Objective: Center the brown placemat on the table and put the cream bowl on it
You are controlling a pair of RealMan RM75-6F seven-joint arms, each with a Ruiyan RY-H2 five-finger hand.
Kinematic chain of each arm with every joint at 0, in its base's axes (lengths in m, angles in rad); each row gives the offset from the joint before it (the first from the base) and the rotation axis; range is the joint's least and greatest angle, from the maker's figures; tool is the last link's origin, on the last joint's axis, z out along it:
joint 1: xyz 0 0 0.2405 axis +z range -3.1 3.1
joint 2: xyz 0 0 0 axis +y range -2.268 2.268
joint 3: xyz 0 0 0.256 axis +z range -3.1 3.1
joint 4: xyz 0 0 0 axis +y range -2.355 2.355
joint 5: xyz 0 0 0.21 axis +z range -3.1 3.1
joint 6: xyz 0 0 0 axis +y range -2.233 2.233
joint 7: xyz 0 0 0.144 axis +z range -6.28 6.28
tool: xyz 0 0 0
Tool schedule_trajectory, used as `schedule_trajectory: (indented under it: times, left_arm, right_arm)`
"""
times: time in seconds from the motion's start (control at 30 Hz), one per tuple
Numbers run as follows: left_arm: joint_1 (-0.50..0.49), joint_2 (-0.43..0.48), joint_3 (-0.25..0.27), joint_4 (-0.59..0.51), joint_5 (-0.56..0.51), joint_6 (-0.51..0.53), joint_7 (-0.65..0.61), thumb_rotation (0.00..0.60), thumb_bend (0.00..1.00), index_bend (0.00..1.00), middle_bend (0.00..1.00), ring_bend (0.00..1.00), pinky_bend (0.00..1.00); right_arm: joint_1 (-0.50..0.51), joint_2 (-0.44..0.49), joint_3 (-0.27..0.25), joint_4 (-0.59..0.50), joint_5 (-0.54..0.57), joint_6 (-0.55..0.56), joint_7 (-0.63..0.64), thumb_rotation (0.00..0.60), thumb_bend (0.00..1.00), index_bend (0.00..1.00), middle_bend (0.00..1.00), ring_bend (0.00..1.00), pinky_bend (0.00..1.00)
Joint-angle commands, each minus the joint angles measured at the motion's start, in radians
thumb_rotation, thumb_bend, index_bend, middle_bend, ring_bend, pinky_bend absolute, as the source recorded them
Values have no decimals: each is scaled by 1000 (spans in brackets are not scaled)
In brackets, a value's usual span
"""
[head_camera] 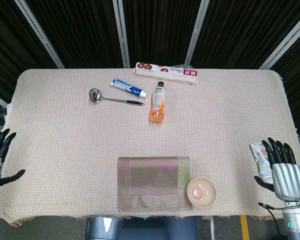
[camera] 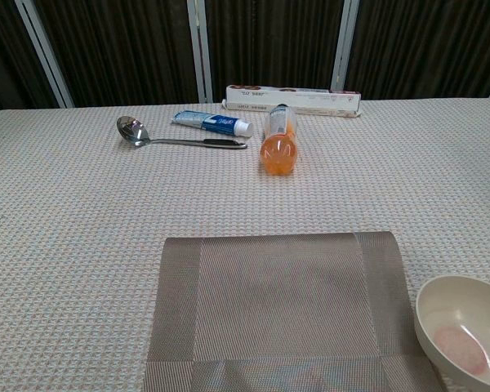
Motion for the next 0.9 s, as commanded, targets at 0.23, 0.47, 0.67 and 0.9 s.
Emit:
schedule_trajectory:
  times: [0.23,0.47,0.67,0.9]
  left_arm:
    - [-5,-5,-1,4,-8,-12,8,600,0,0,0,0,0]
    - [-34,-30,-15,32,-51,-70,31,600,0,0,0,0,0]
    - [-52,-49,-18,45,-64,-99,64,600,0,0,0,0,0]
    - [-40,-49,-13,42,-67,-83,69,600,0,0,0,0,0]
  right_arm:
    - [6,28,-41,-23,-46,-75,73,600,0,0,0,0,0]
    - [59,44,-189,49,-266,-236,144,600,0,0,0,0,0]
    - [49,-43,-243,164,-394,-237,67,600,0,36,0,0,0]
    - [48,-124,-254,241,-441,-245,34,600,0,83,0,0,0]
